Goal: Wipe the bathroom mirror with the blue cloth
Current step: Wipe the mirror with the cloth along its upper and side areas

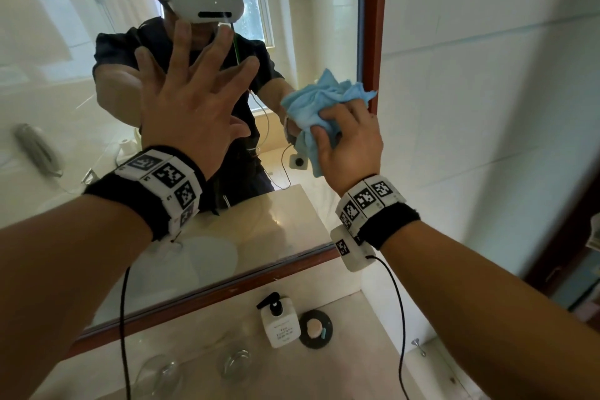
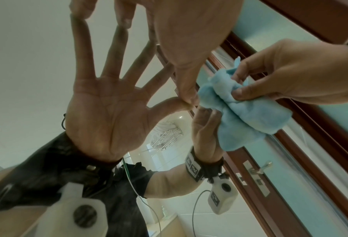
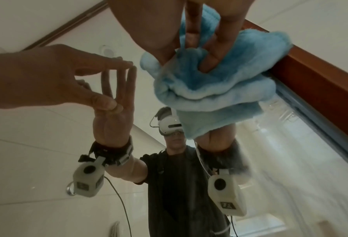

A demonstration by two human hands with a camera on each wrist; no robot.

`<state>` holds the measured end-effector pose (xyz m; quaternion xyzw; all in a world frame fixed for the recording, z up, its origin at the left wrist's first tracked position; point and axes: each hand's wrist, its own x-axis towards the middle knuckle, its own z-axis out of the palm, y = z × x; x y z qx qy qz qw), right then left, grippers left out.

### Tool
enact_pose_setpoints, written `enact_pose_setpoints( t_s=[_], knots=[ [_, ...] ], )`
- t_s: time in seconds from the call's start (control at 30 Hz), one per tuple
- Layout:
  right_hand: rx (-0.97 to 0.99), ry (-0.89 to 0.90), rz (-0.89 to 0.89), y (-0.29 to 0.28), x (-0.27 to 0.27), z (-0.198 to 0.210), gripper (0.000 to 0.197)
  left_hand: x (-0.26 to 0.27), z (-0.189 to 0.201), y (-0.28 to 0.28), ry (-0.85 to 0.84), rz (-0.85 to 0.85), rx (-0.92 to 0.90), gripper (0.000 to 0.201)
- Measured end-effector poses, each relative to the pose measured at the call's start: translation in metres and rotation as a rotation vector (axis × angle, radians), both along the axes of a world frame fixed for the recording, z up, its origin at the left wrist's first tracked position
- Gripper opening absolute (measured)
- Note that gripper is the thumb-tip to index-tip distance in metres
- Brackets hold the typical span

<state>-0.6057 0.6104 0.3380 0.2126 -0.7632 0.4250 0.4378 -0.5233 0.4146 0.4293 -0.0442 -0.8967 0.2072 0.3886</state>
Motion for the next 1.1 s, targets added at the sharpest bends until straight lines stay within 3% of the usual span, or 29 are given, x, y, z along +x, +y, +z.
enact_pose_setpoints(
  t_s=[0.3,0.6,0.83,1.1],
  knots=[
    [0.039,-0.146,-0.028,0.007,0.005,-0.066,0.014,0.001,-0.003,0.002,0.018,-0.001,0.006,0.090],
    [0.047,-0.229,-0.025,0.005,0.009,-0.088,0.014,-0.001,-0.006,0.000,0.030,0.017,-0.026,0.089],
    [-0.004,-0.200,-0.009,0.004,0.011,-0.068,0.012,0.000,-0.009,0.000,0.041,-0.009,-0.026,0.083],
    [-0.060,-0.024,-0.017,0.002,0.002,0.029,0.011,-0.001,-0.012,0.000,0.007,-0.014,-0.011,0.075]
  ],
)
